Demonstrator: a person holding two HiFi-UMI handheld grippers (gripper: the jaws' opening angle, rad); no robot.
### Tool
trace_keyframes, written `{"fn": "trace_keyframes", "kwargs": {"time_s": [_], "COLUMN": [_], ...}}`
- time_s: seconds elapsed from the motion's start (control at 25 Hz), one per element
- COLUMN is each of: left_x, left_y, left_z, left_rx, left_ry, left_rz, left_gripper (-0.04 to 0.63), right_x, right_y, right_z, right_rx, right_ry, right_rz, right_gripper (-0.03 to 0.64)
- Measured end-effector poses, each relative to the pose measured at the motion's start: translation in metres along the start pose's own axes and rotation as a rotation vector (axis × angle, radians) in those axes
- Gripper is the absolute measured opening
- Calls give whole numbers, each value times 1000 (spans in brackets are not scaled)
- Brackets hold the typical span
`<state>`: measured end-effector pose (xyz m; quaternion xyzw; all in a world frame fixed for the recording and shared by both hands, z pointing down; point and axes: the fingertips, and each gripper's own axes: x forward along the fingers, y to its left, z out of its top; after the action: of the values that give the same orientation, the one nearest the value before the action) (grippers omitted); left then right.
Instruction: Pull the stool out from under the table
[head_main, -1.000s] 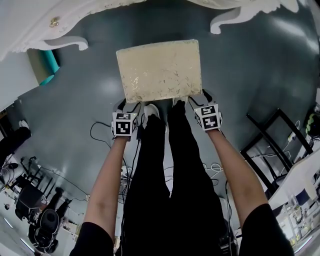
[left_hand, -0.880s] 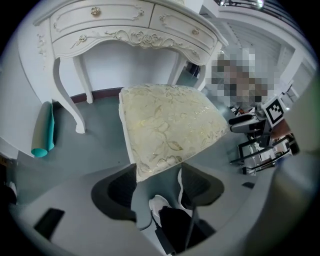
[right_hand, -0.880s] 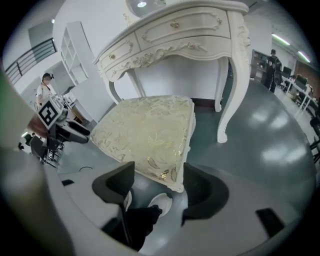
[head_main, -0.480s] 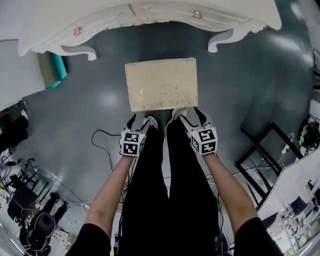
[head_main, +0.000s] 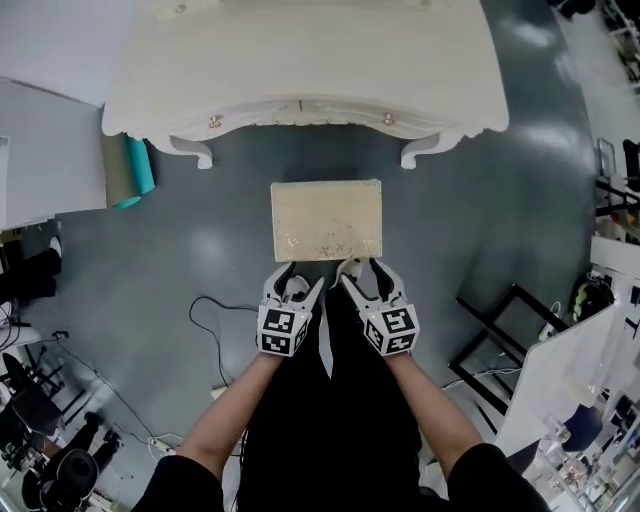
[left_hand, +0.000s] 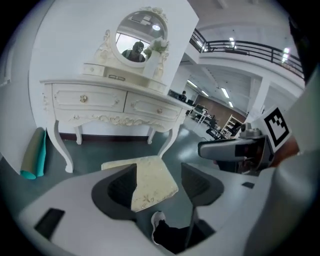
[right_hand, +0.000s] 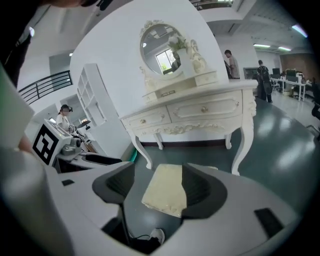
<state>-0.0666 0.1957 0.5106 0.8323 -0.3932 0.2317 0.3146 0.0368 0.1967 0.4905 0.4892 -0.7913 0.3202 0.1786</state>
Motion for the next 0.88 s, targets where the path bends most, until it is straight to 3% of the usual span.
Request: {"fn": "trace_keyframes", "kwargs": {"time_s": [0.28,0.48,0.64,0.76,0.88], "left_x": [-90,-154,-186,-201,-215], "left_y": [-29,-34,-32,-39,-41], "left_z": [87,147,184,212,235], "left_rx": [55,-5,17,29,64], "left_ry": [-103,-214,-271,-340,-386], "left_rz": [-58,-49,-59,-119,-116], "left_gripper": [295,288,267,206,80], "right_x": [-62,-92,-108,-121,-134], "right_y": [60,104,138,150,151], "right_z": [110,176,218,246,271], "right_rx": [-20,-28,-76,-99,-66], "right_ry": [-141,-215,-283,-356,-422], "right_rz": [-16,-4,21,34,28], "right_gripper": [310,310,263,177,111]}}
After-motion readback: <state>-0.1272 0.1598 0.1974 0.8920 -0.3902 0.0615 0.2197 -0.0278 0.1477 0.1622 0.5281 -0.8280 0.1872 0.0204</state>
